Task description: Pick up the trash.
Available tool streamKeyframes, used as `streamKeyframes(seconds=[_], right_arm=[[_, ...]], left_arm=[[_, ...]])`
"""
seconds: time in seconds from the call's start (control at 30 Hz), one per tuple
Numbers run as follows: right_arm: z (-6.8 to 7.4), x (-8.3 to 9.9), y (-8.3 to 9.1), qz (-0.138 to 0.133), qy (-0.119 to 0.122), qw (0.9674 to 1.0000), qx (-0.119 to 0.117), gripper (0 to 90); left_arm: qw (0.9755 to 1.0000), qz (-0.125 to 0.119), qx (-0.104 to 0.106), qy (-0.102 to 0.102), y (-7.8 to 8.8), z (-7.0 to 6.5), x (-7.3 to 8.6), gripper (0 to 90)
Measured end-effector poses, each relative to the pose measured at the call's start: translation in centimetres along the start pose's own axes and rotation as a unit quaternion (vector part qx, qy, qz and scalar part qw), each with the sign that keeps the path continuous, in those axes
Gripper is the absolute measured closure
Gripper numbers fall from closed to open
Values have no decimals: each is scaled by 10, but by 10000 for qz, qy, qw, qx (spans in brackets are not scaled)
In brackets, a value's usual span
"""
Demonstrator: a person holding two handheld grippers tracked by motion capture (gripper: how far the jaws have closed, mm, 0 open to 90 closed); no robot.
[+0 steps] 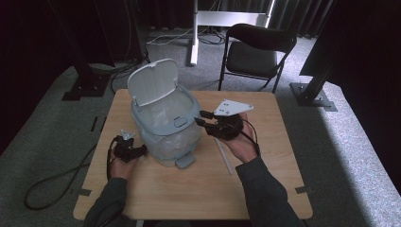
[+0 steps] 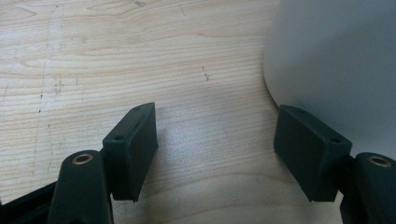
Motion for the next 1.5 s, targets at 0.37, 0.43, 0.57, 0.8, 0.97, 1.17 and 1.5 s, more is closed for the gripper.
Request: streamKeyframes(seconds=[0.37, 0.43, 0.57, 0.8, 0.97, 1.17, 1.5], right_arm=[[-18, 16, 16, 70, -181, 9995, 246, 657], [-20, 19, 18, 77, -202, 9994, 278, 657], [-24, 24, 22, 109, -265, 9990, 334, 657], [-34, 38, 24, 205, -382, 9981, 442, 657], [-39, 47, 25, 293, -462, 9972, 503, 657], [-47, 59, 25, 387, -535, 9958, 631, 657], [-60, 80, 26, 553, -767, 9923, 800, 643]], left_arm=[[10000, 0, -1, 1, 0, 0, 0, 304], [10000, 1, -1, -1, 0, 0, 0, 304], [10000, 3, -1, 0, 0, 0, 0, 304], [10000, 3, 0, 0, 0, 0, 0, 304], [10000, 2, -2, 0, 0, 0, 0, 304], [10000, 1, -2, 0, 0, 0, 0, 304], [10000, 2, -1, 1, 0, 0, 0, 304]])
Point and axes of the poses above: each handheld gripper's, and its own axes: y roughly backward along the jaws, x roughly out of its underside, z roughly to its left, the point moved 4 cm from there along -y, roughly forward along the jaws
